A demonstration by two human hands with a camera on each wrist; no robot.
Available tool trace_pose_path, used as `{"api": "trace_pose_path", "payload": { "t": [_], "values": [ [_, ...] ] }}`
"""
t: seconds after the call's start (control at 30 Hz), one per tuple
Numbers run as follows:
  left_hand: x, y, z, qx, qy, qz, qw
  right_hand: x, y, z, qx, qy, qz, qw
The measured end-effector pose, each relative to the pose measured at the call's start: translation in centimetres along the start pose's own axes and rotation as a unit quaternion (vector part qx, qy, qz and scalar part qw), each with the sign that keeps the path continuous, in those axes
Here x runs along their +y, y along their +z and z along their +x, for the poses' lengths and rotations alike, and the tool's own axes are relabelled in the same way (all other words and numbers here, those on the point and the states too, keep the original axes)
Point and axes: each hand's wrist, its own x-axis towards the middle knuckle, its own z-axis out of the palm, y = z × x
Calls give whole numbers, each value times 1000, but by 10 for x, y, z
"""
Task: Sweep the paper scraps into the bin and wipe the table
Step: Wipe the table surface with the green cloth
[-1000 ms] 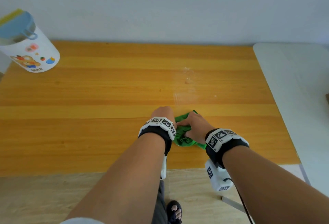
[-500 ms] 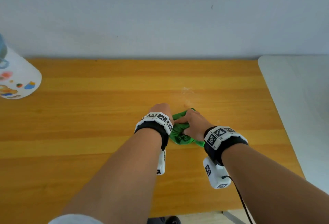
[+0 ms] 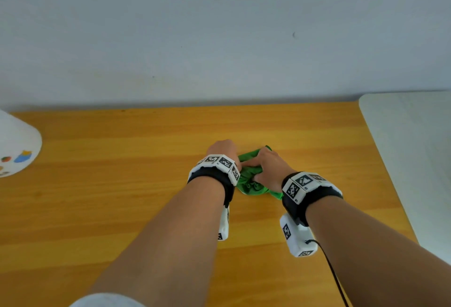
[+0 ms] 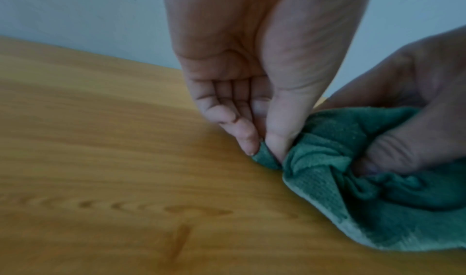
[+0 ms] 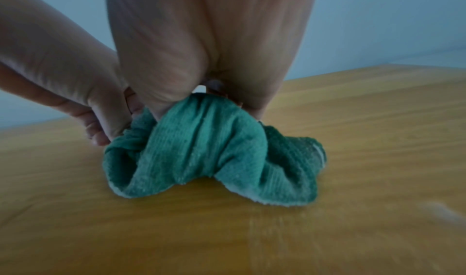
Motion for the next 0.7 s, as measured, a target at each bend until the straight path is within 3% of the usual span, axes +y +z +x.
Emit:
{"api": "trace_pose_path", "payload": {
  "t": [0.7],
  "values": [
    [18, -57, 76, 127, -18, -24, 991, 11, -79, 91, 22, -45, -29, 998]
  ]
}}
